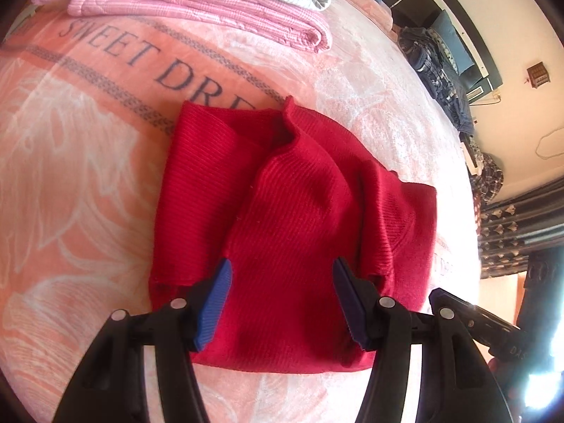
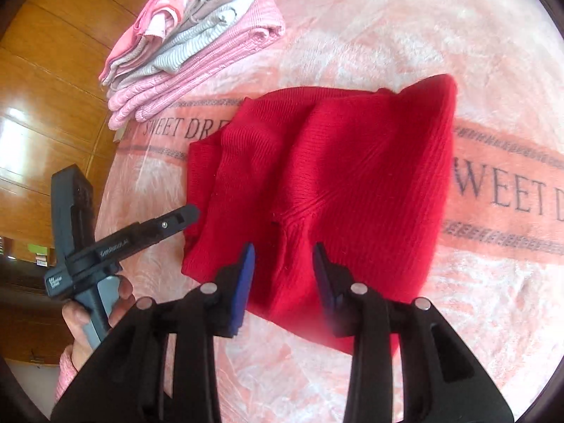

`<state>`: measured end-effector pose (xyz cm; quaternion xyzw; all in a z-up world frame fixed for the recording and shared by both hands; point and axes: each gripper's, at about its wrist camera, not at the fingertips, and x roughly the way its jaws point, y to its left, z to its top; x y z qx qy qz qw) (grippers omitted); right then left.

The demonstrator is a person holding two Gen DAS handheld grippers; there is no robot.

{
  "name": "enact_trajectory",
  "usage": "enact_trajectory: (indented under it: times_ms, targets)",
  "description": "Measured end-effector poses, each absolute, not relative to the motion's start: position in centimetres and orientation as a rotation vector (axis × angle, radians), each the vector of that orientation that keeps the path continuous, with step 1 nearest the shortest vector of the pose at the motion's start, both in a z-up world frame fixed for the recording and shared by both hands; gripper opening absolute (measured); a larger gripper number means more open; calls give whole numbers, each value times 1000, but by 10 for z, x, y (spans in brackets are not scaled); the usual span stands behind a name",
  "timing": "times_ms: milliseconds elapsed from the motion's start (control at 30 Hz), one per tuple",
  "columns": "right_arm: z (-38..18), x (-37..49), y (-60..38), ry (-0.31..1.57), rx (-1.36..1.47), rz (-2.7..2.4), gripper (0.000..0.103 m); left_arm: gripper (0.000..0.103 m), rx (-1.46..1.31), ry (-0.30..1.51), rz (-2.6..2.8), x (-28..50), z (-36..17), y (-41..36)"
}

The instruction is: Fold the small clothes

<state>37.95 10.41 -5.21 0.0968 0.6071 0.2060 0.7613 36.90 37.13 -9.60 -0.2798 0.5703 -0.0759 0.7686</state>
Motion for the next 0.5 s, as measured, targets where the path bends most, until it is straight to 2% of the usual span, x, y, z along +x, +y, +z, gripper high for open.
enact_trajectory:
  times_ms: [133, 367, 500]
  targets:
    - [-51, 354, 64, 1284, 206, 395, 35, 60, -702, 1292, -259, 372, -105, 347]
    - [-110, 341, -5, 1349, 477, 366, 35, 60, -676, 1338, -320, 378, -122, 308]
    - [-104, 342, -15, 1325, 460, 352, 34, 60, -730, 1341, -349, 384, -133, 296]
